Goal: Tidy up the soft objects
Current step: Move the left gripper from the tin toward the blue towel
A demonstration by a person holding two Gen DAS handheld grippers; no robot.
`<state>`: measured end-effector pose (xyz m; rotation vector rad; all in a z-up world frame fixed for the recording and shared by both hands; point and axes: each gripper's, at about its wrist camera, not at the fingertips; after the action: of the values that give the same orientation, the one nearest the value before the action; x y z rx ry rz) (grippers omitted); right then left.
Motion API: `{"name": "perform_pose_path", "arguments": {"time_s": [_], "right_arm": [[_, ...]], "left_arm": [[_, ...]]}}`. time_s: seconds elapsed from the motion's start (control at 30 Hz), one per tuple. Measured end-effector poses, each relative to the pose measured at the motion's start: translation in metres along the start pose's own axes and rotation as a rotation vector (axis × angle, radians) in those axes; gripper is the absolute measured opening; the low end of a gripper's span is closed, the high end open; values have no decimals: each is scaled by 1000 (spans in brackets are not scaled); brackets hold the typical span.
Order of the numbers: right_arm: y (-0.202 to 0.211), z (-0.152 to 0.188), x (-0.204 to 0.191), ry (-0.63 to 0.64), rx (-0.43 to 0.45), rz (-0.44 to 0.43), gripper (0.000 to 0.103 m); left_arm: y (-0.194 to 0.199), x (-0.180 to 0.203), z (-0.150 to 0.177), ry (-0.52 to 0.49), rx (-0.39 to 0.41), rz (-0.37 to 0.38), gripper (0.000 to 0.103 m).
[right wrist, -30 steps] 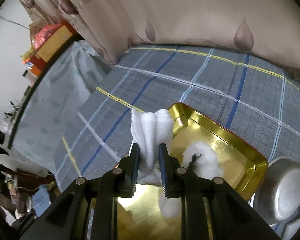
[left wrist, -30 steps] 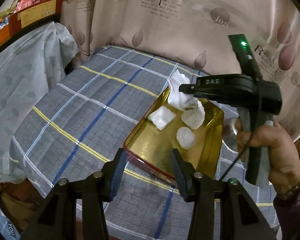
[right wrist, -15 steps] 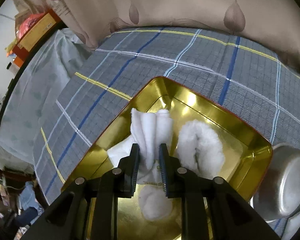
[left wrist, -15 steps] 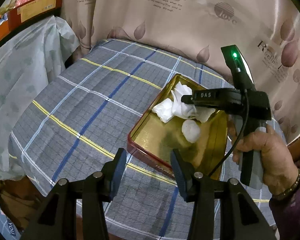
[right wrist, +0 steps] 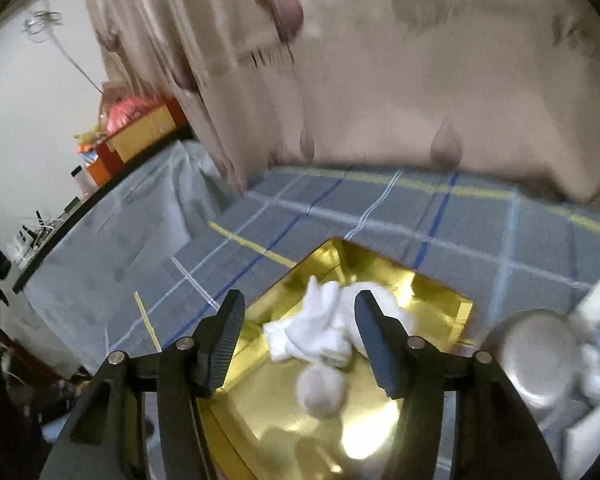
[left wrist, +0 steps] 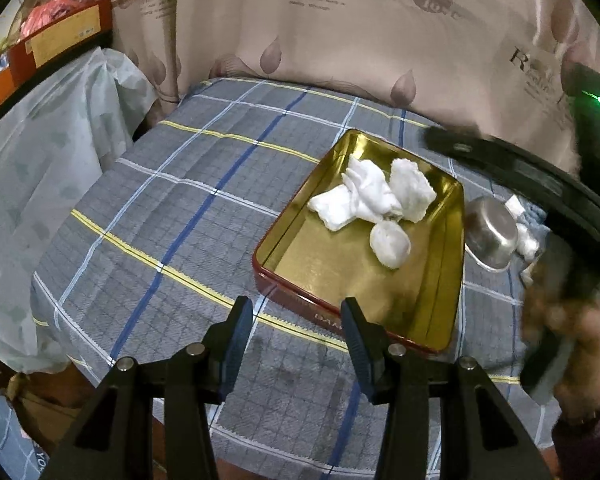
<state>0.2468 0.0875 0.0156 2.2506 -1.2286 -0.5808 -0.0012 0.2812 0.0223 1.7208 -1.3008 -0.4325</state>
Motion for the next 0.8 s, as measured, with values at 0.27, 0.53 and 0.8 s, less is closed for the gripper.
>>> {"name": "perform_pose_path", "arguments": {"time_s": [0.27,0.53,0.8], "right_arm": [[103,79,54,56,174,386,68],[161,125,200,-105,140,817,78],[170,160,293,-303,32,915,79]], "left_arm": [[-6,16,10,-53,-19,-14,47],[-16,55,20,-175,-34,-35,47],[-29,105,26,-293,-65,-11,47]]}}
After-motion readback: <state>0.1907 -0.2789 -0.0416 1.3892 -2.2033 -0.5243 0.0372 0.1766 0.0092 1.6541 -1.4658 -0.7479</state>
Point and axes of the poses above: each gripper's, at about its wrist camera, not at the fingertips, and y roughly against the way its jaws point, x to its right, z to its underside, and after that the axes turned 10 degrees about z, right-handed
